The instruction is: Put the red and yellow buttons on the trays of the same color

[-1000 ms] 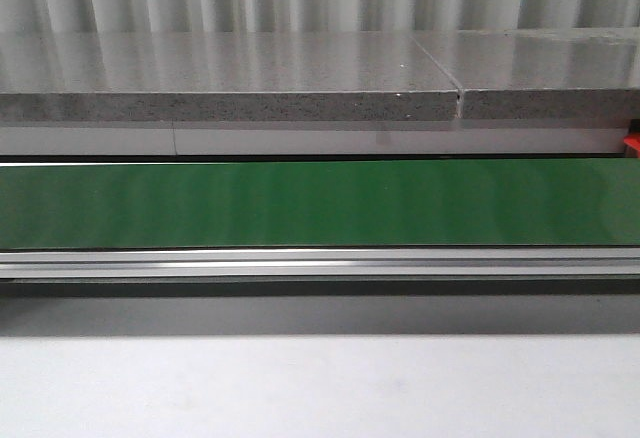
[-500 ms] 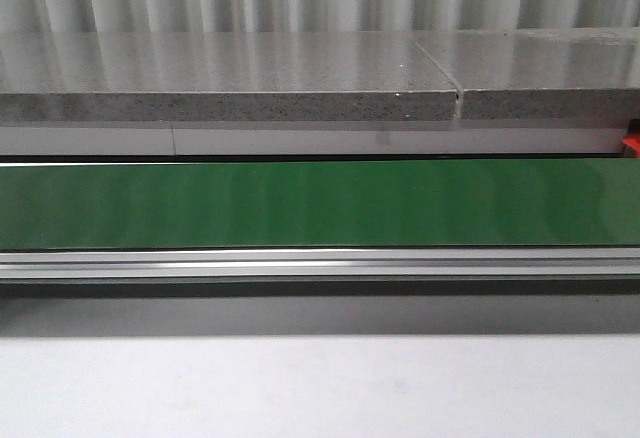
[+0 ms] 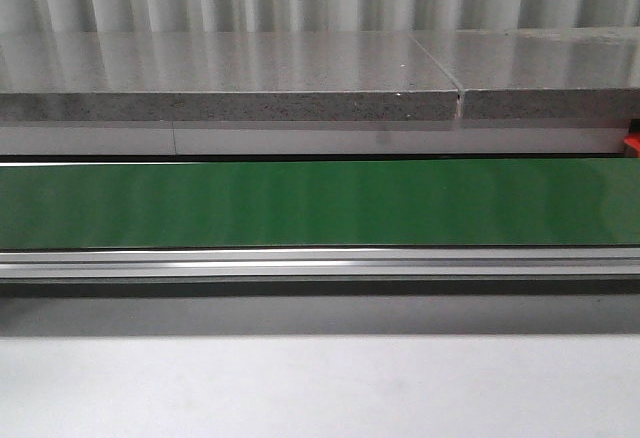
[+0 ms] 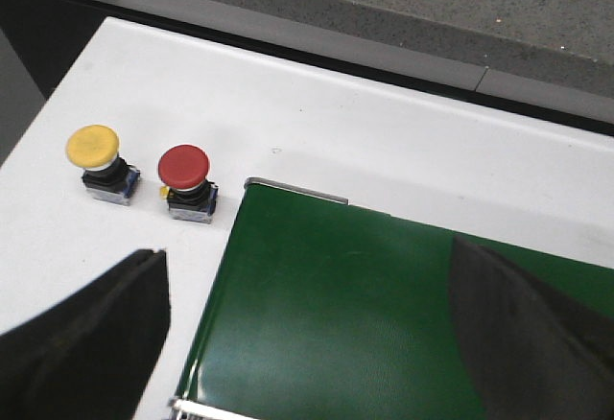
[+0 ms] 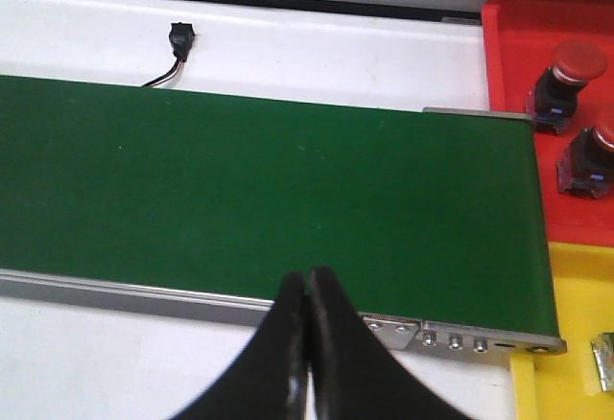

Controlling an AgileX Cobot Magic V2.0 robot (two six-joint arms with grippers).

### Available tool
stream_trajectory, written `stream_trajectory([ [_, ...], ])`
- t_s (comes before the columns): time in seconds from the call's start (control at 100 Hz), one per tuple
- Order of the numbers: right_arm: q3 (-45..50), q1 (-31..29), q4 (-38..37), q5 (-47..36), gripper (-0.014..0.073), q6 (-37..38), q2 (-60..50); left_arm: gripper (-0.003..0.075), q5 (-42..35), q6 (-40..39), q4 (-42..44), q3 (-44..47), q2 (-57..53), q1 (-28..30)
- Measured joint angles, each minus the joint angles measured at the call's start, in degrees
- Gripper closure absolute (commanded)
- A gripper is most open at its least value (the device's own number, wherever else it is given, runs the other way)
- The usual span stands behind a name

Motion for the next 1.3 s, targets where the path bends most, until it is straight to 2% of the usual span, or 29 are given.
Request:
stream_trajectory([
  [0.2, 0.0, 0.0, 0.0, 0.1, 0.0662, 0.0, 0.0, 0.0176, -0.9, -2.5, -1.9, -8.3, 13.8, 1.0],
  [0.45, 0.0, 0.0, 0.0, 0.3, 0.0662, 0.0, 0.0, 0.0176, -1.1, -3.1, -10.5, -13.8, 25.5, 9.4],
  [0.7, 0.0, 0.0, 0.0, 0.4, 0.0662, 0.0, 0.0, 0.0176, -0.6, -3.2, -11.6, -14.4, 32.9, 15.7],
  [1.01, 0.0, 0.0, 0.0, 0.4, 0.0662, 0.0, 0.0, 0.0176, -3.8, -3.3, -11.9, -14.9, 39.8, 17.0],
  [1.3, 0.0, 0.0, 0.0, 0.4, 0.0662, 0.0, 0.0, 0.0176, -4.6, -3.3, -12.3, -20.0, 47.1, 17.0],
])
